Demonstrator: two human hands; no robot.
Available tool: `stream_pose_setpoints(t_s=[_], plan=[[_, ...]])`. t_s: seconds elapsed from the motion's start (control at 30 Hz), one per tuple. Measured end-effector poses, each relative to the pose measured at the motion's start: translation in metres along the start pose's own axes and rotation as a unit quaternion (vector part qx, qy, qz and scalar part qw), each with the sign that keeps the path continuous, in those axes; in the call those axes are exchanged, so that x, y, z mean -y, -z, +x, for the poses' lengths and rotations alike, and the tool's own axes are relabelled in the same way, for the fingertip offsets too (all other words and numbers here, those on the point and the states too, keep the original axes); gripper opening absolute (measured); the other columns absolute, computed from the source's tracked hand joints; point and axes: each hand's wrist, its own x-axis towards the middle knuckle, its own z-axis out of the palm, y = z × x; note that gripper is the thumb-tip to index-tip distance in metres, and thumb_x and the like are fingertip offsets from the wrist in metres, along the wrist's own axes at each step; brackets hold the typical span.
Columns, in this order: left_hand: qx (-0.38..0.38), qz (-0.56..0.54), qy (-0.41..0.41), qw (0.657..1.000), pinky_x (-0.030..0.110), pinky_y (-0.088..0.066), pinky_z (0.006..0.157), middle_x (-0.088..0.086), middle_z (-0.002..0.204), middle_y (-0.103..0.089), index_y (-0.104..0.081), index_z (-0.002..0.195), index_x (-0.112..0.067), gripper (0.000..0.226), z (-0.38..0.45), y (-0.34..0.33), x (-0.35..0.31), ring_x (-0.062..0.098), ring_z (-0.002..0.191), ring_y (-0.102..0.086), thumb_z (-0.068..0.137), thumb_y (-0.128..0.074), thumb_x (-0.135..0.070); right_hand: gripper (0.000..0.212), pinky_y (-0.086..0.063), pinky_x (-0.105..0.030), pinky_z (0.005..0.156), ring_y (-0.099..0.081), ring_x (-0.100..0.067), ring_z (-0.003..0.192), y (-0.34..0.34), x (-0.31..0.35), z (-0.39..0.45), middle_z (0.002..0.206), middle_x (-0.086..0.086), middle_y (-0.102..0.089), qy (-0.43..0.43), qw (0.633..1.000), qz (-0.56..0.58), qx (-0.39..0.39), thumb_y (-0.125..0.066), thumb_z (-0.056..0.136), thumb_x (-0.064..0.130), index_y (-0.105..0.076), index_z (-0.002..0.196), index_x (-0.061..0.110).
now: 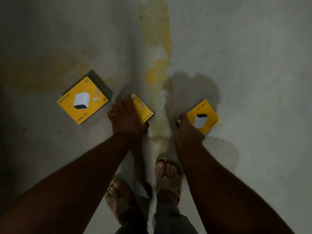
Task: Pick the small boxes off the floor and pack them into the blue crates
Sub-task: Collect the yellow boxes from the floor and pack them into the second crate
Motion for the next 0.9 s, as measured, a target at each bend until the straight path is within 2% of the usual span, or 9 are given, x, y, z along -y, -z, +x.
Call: stream_pose_setpoints(t_s=[0.1, 0.2, 0.27, 0.4, 0.53, 0.67, 0.73, 0.8, 0.9], plan=[[0.041, -0.065, 0.045, 0.996, 0.054, -0.040, 0.096, 0.016, 0.131, -0.046, -0.035, 0.142, -0.007, 0.128, -0.019, 0.009, 0.008, 0.040, 0.119, -0.047, 0.045, -0.075, -0.082, 0.119, -0.047, -0.047, 0.105, -0.054, -0.035, 0.128, 0.017, -0.013, -0.031, 0.143, -0.018, -0.050, 0.044, 0.999, -0.006, 0.010, -0.095, 0.057, 0.050, -0.032, 0.145, 0.003], [0.076, -0.138, 0.093, 0.983, 0.054, -0.043, 0.100, 0.011, 0.125, -0.049, -0.045, 0.130, -0.012, 0.121, -0.061, 0.039, 0.016, 0.039, 0.121, -0.048, 0.036, -0.062, -0.086, 0.098, -0.051, -0.050, 0.105, -0.062, -0.032, 0.123, 0.056, -0.042, -0.080, 0.137, -0.011, -0.062, 0.159, 0.977, -0.036, 0.141, -0.095, 0.060, 0.045, -0.051, 0.140, 0.007], [0.096, -0.237, 0.118, 0.960, 0.052, -0.048, 0.100, 0.009, 0.127, -0.051, -0.044, 0.130, -0.015, 0.119, -0.097, 0.074, 0.025, 0.037, 0.123, -0.052, 0.033, -0.068, -0.079, 0.077, -0.058, -0.055, 0.092, -0.072, -0.028, 0.104, 0.090, -0.054, -0.123, 0.117, -0.007, -0.074, 0.205, 0.952, -0.069, 0.216, -0.090, 0.053, 0.051, -0.066, 0.118, 0.017], [0.120, -0.367, 0.174, 0.906, 0.037, -0.050, 0.086, -0.004, 0.123, -0.057, -0.032, 0.129, -0.031, 0.110, -0.165, 0.173, 0.053, 0.027, 0.112, -0.062, 0.042, -0.089, -0.064, 0.071, -0.060, -0.041, 0.085, -0.068, -0.020, 0.099, 0.175, -0.058, -0.222, 0.120, -0.006, -0.066, 0.246, 0.903, -0.187, 0.298, -0.089, 0.061, 0.042, -0.049, 0.117, 0.025], [0.055, -0.446, 0.188, 0.873, 0.037, -0.049, 0.085, -0.010, 0.123, -0.048, -0.024, 0.135, -0.026, 0.122, -0.243, 0.292, 0.077, 0.015, 0.106, -0.055, 0.042, -0.089, -0.071, 0.075, -0.057, -0.014, 0.067, -0.063, -0.009, 0.101, 0.264, -0.042, -0.335, 0.119, 0.009, -0.057, 0.298, 0.842, -0.246, 0.376, -0.089, 0.077, 0.023, -0.038, 0.131, 0.030], [-0.023, -0.518, 0.239, 0.821, 0.029, -0.042, 0.083, -0.008, 0.123, -0.045, -0.035, 0.138, -0.013, 0.098, -0.341, 0.394, 0.078, 0.012, 0.111, -0.051, 0.066, -0.092, -0.049, 0.093, -0.059, -0.032, 0.085, -0.064, -0.016, 0.111, 0.338, -0.031, -0.450, 0.127, 0.006, -0.059, 0.376, 0.783, -0.281, 0.408, -0.090, 0.060, 0.048, -0.039, 0.136, 0.030], [-0.103, -0.567, 0.278, 0.769, 0.021, -0.047, 0.070, -0.007, 0.106, -0.063, -0.052, 0.119, -0.017, 0.075, -0.402, 0.432, 0.083, 0.011, 0.096, -0.067, 0.065, -0.090, -0.052, 0.078, -0.055, -0.024, 0.080, -0.065, -0.005, 0.103, 0.374, -0.031, -0.501, 0.122, 0.008, -0.062, 0.425, 0.748, -0.291, 0.420, -0.087, 0.057, 0.046, -0.045, 0.122, 0.035], [-0.156, -0.602, 0.291, 0.727, 0.019, -0.052, 0.065, -0.006, 0.088, -0.073, -0.064, 0.099, -0.024, 0.049, -0.454, 0.463, 0.093, 0.003, 0.082, -0.071, 0.068, -0.087, -0.054, 0.078, -0.055, -0.019, 0.076, -0.066, -0.002, 0.101, 0.403, -0.036, -0.547, 0.121, 0.008, -0.065, 0.479, 0.681, -0.332, 0.444, -0.089, 0.055, 0.049, -0.044, 0.118, 0.038], [-0.228, -0.651, 0.334, 0.643, 0.036, -0.059, 0.079, -0.005, 0.092, -0.077, -0.069, 0.099, -0.023, 0.055, -0.534, 0.483, 0.108, 0.014, 0.091, -0.075, 0.070, -0.076, -0.070, 0.094, -0.055, -0.026, 0.091, -0.063, -0.004, 0.114, 0.430, -0.061, -0.596, 0.129, 0.013, -0.060, 0.554, 0.568, -0.378, 0.477, -0.092, 0.054, 0.062, -0.040, 0.130, 0.042]])
